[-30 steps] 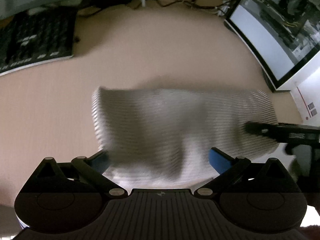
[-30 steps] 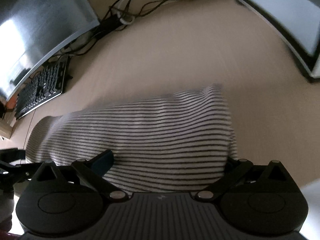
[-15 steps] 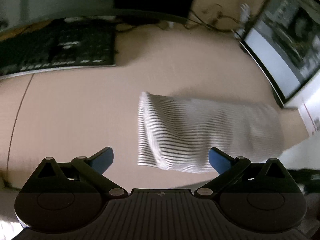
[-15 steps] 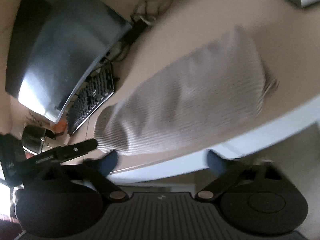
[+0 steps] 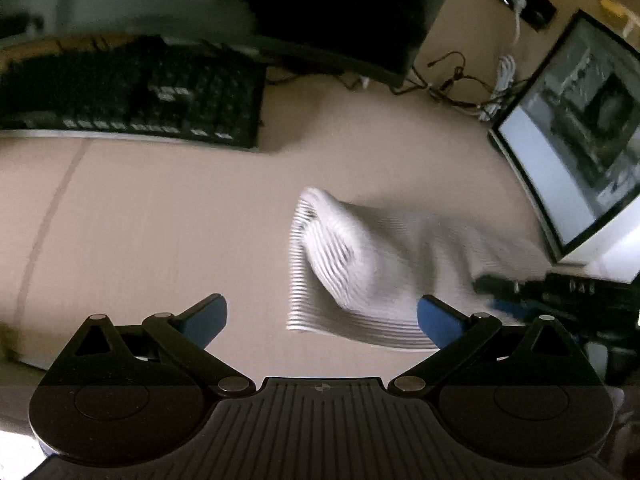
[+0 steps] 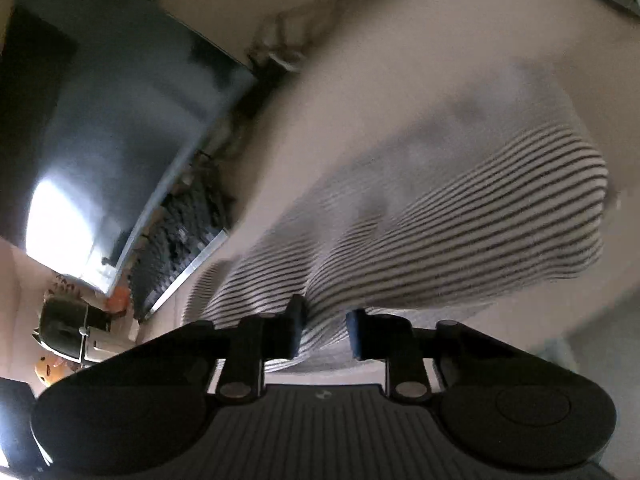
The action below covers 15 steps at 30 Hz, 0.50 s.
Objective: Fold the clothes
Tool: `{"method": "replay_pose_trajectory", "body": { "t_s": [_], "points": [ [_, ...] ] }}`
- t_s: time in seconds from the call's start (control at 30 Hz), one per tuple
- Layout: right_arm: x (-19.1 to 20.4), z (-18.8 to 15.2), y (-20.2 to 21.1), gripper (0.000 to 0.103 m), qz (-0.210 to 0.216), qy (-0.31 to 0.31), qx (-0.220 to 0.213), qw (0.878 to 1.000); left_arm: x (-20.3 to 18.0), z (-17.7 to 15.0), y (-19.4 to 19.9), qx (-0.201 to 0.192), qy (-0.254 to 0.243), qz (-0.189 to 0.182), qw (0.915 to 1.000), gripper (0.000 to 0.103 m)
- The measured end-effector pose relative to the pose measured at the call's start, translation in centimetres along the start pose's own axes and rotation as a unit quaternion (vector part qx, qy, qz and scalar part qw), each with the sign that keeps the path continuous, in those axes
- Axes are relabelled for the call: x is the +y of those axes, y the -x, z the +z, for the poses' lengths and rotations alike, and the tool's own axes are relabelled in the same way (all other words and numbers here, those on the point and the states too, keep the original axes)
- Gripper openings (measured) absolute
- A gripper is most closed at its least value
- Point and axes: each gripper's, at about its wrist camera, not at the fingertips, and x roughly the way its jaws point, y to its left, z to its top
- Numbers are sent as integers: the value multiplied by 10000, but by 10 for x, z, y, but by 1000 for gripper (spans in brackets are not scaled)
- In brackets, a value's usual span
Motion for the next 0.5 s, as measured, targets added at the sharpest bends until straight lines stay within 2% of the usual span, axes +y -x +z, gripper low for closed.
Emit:
{"method": "replay_pose_trajectory", "body": {
  "t_s": [0.1, 0.17, 0.27, 0.33, 0.5],
  "points": [
    [14, 41, 0, 20, 93, 79, -191, 9997, -23, 10, 6, -197, -503, -109, 9985, 103],
    [18, 60, -2, 14, 209, 328, -417, 9984, -34, 14, 7, -387, -752, -70, 9964, 103],
    [36, 89, -5, 12, 206, 995, -848, 9912, -37, 21, -11, -294, -538, -9, 9981, 103],
    [46, 103, -9, 12, -11, 1435, -1080, 9837, -40, 22, -25, -131, -454, 15, 9989, 103],
    [57, 109, 5, 13, 96, 1940, -1420, 9706, -46, 43, -52, 108, -579, -93, 9982, 103]
  ]
}}
